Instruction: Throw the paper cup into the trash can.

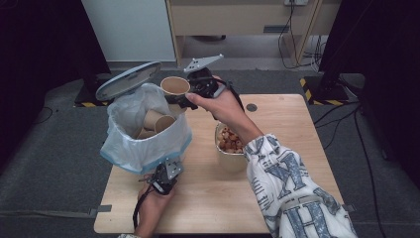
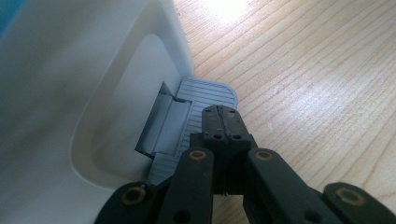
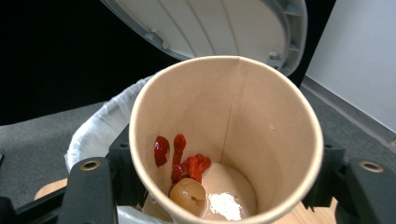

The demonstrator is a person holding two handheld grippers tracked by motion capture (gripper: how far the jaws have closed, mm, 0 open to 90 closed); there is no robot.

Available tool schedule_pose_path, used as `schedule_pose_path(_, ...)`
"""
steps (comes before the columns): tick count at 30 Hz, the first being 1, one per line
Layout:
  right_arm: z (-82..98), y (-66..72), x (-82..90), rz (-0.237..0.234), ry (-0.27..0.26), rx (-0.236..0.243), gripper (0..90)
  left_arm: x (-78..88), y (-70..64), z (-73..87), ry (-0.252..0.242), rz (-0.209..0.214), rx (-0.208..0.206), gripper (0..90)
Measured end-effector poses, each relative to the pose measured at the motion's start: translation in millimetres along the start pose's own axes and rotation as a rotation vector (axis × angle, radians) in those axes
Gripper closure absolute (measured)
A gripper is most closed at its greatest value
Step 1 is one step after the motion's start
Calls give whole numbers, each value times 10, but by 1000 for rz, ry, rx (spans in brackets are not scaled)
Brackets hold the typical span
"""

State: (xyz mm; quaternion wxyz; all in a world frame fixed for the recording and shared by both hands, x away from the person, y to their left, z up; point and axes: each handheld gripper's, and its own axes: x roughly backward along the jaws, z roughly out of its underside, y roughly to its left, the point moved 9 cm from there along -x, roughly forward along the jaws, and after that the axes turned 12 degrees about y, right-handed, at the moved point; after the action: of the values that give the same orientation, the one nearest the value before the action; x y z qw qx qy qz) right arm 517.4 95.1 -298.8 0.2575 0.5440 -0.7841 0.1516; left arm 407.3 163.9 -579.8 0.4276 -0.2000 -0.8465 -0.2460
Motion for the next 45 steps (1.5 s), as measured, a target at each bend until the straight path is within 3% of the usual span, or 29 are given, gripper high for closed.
schedule_pose_path(25,-19,119,-440,-14,25,11,324,1,0,2,-1,4,1,897)
schedule_pose_path(45,-56,334,-779,-40,50,35,305,0,0,1,-2,5,3,897)
